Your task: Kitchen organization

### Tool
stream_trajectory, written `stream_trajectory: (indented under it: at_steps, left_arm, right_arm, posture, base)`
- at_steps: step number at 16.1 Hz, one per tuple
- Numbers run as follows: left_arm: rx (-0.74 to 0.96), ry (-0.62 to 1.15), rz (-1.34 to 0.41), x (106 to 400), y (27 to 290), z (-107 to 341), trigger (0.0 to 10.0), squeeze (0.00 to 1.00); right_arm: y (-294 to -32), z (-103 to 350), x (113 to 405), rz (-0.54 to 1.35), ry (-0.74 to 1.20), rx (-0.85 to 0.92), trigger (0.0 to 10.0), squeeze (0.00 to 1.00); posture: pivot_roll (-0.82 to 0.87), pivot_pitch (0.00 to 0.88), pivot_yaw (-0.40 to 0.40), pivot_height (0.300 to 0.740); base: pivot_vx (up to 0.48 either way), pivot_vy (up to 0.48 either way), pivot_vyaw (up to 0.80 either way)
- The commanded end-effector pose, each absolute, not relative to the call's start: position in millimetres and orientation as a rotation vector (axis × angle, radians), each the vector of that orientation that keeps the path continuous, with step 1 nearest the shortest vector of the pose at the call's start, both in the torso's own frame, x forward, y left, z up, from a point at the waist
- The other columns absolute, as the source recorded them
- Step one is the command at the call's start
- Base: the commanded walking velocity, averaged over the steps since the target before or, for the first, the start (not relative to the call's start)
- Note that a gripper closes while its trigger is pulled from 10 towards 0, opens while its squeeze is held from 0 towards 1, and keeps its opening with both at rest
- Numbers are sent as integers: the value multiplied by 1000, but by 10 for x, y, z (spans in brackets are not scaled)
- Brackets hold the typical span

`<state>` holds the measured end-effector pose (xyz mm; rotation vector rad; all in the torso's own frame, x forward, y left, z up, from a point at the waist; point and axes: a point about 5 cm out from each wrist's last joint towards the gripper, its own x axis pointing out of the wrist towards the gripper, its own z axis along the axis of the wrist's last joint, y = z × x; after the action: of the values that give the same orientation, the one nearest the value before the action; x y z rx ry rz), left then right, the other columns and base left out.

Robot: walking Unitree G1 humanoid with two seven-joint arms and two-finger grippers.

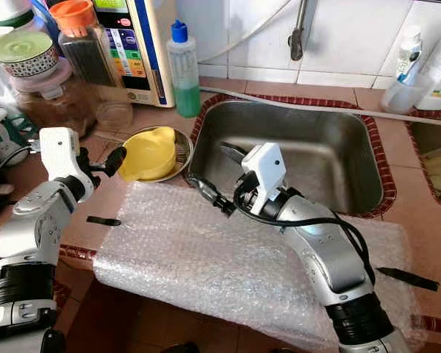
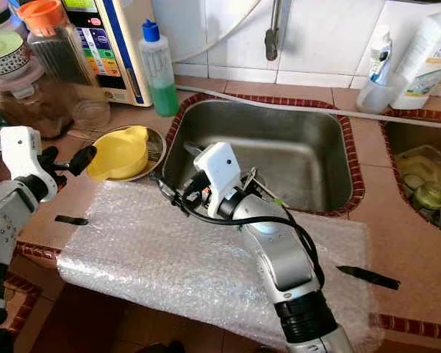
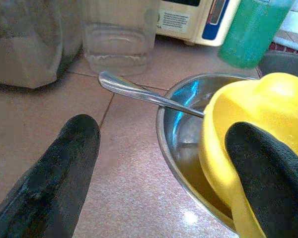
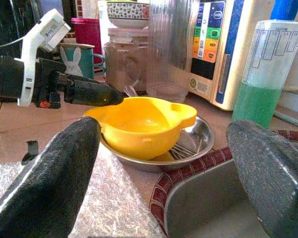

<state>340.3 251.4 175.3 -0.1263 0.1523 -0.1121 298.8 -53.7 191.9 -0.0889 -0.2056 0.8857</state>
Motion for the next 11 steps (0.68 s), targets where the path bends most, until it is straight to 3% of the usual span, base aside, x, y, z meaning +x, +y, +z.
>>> stream_trajectory:
  at_steps: [1, 6, 7, 8, 11]
  left_arm:
    - [-107, 152, -129, 3387, 2521, 1796, 10000, 0]
    - [-89, 231, -194, 3375, 2430, 1678, 10000, 0]
    - [-93, 232, -201, 3372, 2427, 1675, 3451, 0]
    - [-93, 233, -203, 3369, 2431, 1675, 0, 0]
    - [-89, 238, -206, 3370, 2438, 1676, 0, 0]
  right_arm:
    - [-503, 1919, 2974, 903, -214, -88, 10000, 0]
    - [-492, 1915, 2968, 905, -217, -89, 10000, 0]
    - [-496, 1915, 2969, 905, -217, -91, 10000, 0]
    - [-495, 1913, 2970, 905, -217, -93, 10000, 0]
    - [-485, 1913, 2974, 907, -218, -97, 10000, 0]
  posture:
    - [-159, 133, 107, 740]
    - [-164, 134, 112, 740]
    - [-165, 134, 111, 740]
    - [-165, 134, 111, 740]
    - [-164, 132, 114, 740]
  base:
    - [0, 0, 0]
    - [0, 0, 0]
    - [0, 0, 0]
    - [0, 0, 0]
    - [0, 0, 0]
